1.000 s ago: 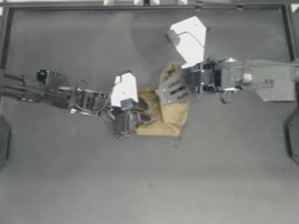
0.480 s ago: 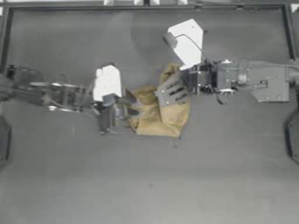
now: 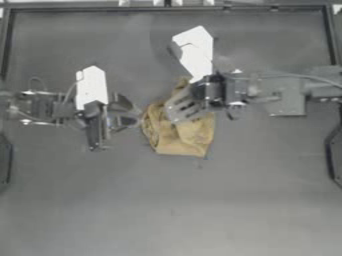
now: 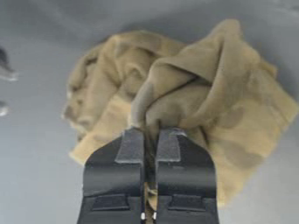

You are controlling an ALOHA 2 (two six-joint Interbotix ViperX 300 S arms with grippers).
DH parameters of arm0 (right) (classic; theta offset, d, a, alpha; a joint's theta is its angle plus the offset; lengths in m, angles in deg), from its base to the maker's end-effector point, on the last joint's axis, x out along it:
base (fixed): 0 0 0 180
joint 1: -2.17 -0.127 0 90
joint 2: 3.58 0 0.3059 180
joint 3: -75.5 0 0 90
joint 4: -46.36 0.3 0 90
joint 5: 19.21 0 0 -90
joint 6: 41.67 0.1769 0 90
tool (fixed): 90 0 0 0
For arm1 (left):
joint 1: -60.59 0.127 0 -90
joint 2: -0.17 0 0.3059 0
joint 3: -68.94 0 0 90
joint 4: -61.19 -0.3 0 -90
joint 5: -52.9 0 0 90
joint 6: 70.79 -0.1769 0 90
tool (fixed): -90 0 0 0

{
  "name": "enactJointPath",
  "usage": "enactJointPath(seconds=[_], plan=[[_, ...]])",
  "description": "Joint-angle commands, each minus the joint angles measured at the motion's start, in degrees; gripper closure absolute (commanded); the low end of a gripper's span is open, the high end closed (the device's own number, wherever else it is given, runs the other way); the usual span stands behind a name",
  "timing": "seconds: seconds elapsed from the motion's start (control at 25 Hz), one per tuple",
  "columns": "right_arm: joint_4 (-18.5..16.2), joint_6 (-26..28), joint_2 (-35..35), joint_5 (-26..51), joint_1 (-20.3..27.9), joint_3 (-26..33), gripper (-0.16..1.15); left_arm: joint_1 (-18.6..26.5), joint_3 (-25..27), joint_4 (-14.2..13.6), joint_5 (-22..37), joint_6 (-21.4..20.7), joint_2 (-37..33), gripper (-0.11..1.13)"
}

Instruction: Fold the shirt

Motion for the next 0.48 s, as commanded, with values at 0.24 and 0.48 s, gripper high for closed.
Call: enactJointPath(seconds=[0.24,0.48], plan=[[0.88,0.00,2.72,-0.35,-0.79,4.57,0.94,0.09,1.58,0.70,1.32,0.18,-4.13,0.33],[1.23,-0.18,4.66,-4.22,-0.70,4.57,0.47,0.09,2.72,1.32,1.49,0.09,-5.10,0.33]])
